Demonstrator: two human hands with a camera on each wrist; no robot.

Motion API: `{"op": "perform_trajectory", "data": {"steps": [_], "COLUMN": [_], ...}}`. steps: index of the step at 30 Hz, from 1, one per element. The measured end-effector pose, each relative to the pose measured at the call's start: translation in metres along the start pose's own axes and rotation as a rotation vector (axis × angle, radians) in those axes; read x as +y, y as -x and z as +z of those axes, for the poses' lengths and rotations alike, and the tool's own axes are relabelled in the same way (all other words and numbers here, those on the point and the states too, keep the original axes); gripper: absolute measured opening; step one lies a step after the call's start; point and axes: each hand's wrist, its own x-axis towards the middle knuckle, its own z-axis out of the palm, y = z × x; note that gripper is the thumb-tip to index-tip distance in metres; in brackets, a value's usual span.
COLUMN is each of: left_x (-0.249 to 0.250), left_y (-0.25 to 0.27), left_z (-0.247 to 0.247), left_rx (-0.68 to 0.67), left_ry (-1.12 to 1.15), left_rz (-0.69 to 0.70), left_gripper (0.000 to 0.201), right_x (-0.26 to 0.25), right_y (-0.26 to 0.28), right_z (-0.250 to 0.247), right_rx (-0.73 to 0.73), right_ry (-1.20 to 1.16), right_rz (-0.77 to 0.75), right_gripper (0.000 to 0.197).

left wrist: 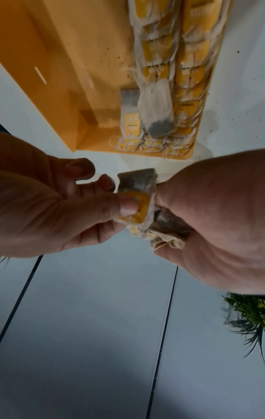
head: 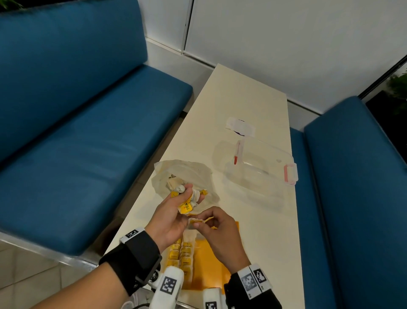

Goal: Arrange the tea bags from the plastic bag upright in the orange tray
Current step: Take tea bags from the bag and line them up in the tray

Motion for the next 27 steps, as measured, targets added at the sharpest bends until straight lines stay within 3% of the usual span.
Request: {"op": "perform_trajectory", "data": {"steps": [9, 12, 15, 18, 21, 27], "left_x": [0.005, 0.013, 0.022, 0.028, 0.03, 0.025], "left_y": [0.007, 0.009, 0.011, 0.012, 0.015, 0.021], "left_z": [-0.002, -0.009, -0.017, -0.029, -0.042, -0.063], "left_rx": [-0.016, -0.005, 0.0, 0.006, 0.01, 0.011], "left_ry": [-0.066, -0.099, -0.117, -0.118, -0.143, -0.222], "left_rz": [0.011, 0.043, 0.06, 0.055, 0.025, -0.021], "left_gripper": [0.031, 0.036, 0.03, 0.024, 0.026, 0.03], "right_x": [0.002, 0.002, 0.002, 0.008, 0.027, 0.053], "right_y": [-0.002, -0.004, -0.005, -0.008, -0.01, -0.012], "right_z": [-0.002, -0.011, -0.021, -0.028, -0.031, -0.031], "right_rx": [-0.039, -0.006, 0.03, 0.013, -0.021, -0.081], "right_ry": [-0.027, 0.027, 0.055, -0.07, -0.074, -0.032], "right_rz": [0.042, 0.01, -0.016, 0.103, 0.262, 0.345], "right_gripper": [0.02, 0.017, 0.014, 0.006, 0.01, 0.006]}}
